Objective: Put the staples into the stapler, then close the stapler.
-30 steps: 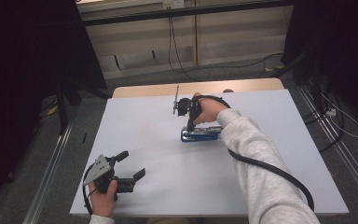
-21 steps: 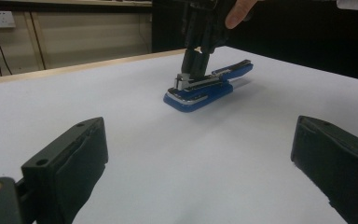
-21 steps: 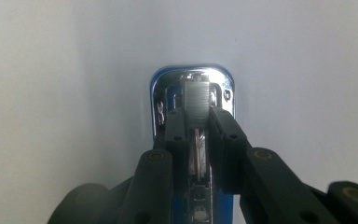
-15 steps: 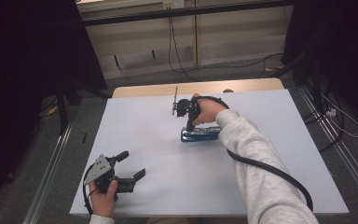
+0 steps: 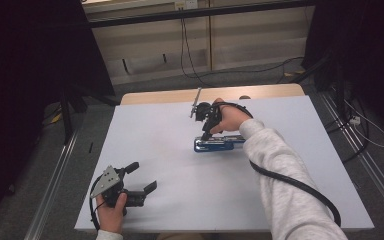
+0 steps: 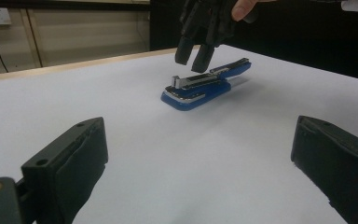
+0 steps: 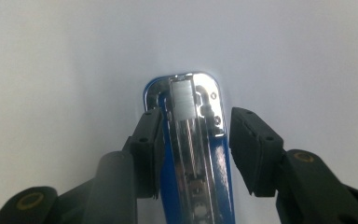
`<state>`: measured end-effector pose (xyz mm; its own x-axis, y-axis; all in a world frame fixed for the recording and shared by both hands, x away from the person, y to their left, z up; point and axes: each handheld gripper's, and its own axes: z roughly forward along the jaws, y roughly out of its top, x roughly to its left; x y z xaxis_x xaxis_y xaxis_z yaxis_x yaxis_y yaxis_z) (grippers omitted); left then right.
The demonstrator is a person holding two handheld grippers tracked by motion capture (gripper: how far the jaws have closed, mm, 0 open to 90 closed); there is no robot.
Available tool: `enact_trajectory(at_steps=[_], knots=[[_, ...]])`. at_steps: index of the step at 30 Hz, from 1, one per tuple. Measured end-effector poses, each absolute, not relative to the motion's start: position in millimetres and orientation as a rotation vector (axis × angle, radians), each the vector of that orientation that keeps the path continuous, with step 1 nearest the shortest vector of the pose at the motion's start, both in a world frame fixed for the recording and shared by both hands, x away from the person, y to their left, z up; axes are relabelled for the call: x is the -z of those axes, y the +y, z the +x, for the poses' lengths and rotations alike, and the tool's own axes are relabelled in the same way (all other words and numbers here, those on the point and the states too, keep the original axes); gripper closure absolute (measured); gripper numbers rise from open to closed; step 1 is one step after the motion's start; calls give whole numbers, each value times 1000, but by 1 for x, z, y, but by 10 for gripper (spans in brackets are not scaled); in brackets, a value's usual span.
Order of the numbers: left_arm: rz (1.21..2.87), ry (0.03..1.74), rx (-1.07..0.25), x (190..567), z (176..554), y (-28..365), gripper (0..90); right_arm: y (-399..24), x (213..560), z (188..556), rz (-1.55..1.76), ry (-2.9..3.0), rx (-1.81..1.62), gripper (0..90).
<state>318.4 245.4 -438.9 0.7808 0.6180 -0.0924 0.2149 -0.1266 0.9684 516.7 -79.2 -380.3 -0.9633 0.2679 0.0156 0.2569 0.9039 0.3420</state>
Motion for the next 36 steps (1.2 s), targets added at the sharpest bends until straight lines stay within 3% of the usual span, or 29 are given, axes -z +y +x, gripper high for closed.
enact_trajectory(at_steps=[15,21,36], knots=[[1743,642,-374,439,323,233,38,-147,377,495,723,2865,-834,168],[1752,654,-330,438,326,222,37,-178,385,483,835,2784,-876,112],[1807,671,-260,435,353,189,34,-227,393,454,958,2648,-921,110]])
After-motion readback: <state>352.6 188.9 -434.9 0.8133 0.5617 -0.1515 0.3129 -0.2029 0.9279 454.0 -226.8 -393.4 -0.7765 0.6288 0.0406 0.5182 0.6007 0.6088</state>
